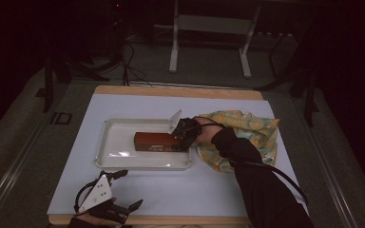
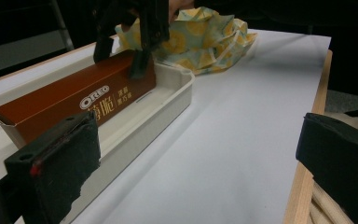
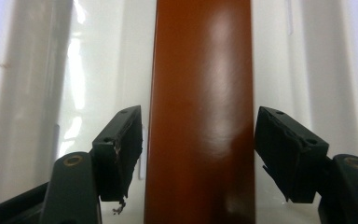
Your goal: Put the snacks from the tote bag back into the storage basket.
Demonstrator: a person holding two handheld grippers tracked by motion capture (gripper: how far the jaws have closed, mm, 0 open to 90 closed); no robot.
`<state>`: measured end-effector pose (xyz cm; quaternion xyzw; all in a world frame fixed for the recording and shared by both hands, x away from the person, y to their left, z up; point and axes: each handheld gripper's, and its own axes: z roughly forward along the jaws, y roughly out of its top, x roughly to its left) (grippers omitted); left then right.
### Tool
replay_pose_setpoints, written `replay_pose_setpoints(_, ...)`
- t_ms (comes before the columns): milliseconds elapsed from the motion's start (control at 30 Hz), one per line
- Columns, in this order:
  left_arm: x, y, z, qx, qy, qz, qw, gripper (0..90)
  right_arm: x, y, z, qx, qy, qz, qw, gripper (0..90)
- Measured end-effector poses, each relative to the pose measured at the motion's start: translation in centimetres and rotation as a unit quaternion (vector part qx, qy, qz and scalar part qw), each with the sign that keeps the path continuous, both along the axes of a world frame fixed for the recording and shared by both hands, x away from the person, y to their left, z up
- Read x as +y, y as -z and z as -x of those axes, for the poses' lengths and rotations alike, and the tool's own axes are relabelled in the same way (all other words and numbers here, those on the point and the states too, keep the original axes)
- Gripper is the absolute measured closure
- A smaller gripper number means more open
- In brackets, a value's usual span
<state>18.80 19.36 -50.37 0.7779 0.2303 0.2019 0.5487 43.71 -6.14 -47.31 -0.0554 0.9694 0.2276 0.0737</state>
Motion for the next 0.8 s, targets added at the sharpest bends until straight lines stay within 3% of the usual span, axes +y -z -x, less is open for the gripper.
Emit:
replay_pose_setpoints(200,-0.1,0.0,-0.1,0.002,0.005,-0.001,1.0,0.0,-0.6,-1.7,0.0,-0.003,0.005,-0.017,0.9998,30.6)
replay_pose_setpoints(533,-0.2,0.0,-0.1,0.003,0.005,-0.002,1.0,0.0,-1.8,-4.1,-0.4,0.036,0.04,-0.055,0.997,17.1)
replay_pose_setpoints(567,-0.2,0.0,-0.1,0.003,0.005,-0.001,1.0,0.0,-2.1,-4.5,-0.2,0.029,0.037,-0.053,0.9975,13.4)
replay_pose_setpoints(667,-0.1,0.0,-0.1,0.002,0.002,0.004,1.0,0.0,-2.4,-4.9,-0.1,0.028,0.038,-0.058,0.9972,13.6)
replay_pose_setpoints(800,-0.2,0.0,-0.1,0.005,0.003,0.002,1.0,0.0,-3.2,-5.7,0.0,0.025,0.056,-0.071,0.9956,13.5)
